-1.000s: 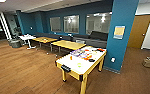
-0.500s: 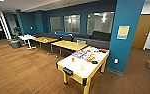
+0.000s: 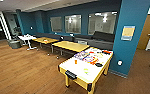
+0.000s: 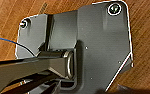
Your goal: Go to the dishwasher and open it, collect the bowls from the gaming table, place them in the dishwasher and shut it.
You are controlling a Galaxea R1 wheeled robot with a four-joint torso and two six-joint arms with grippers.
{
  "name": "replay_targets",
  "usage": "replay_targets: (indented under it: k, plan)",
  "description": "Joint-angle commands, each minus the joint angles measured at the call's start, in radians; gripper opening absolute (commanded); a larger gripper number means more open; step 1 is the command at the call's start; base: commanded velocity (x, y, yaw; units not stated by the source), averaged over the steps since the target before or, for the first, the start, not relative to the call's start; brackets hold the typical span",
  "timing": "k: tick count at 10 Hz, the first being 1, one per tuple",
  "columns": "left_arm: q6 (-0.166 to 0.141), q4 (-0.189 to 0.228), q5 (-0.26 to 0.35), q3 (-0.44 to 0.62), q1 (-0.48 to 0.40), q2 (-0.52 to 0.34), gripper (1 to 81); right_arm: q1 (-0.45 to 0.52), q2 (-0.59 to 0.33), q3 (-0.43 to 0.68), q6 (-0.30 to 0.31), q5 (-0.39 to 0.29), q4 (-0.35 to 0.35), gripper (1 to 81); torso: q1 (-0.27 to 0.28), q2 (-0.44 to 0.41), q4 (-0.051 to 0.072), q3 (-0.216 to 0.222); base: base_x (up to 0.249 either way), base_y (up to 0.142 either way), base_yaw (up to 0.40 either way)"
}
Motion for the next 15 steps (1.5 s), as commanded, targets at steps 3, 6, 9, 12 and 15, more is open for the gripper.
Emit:
replay_targets:
  k: [3,6,9,12,15]
  plan:
    - [0.005,0.004,0.048,0.001,-0.053,-0.004,81.1,0.063,-0.003,0.004,-0.001,-0.049,0.005,81.1,0.000,0.000,0.000,0.000,0.227,0.103,0.000]
    - [0.005,0.002,0.048,0.000,-0.053,-0.004,81.1,0.064,-0.003,0.002,-0.001,-0.049,0.003,81.1,0.001,0.001,0.000,0.000,0.154,0.102,0.000]
    - [0.005,-0.001,0.048,0.001,-0.053,-0.005,81.1,0.063,-0.003,0.002,-0.001,-0.049,0.003,81.1,0.000,0.001,0.000,0.000,0.125,0.102,0.000]
    - [0.005,0.002,0.048,-0.001,-0.053,-0.004,81.1,0.061,-0.003,0.002,-0.001,-0.049,0.005,81.1,0.000,0.000,0.000,0.000,0.155,0.102,0.000]
    - [0.005,0.001,0.048,0.001,-0.053,-0.004,81.1,0.061,-0.003,0.002,-0.001,-0.049,0.005,81.1,0.000,0.001,0.000,0.000,0.168,0.101,0.000]
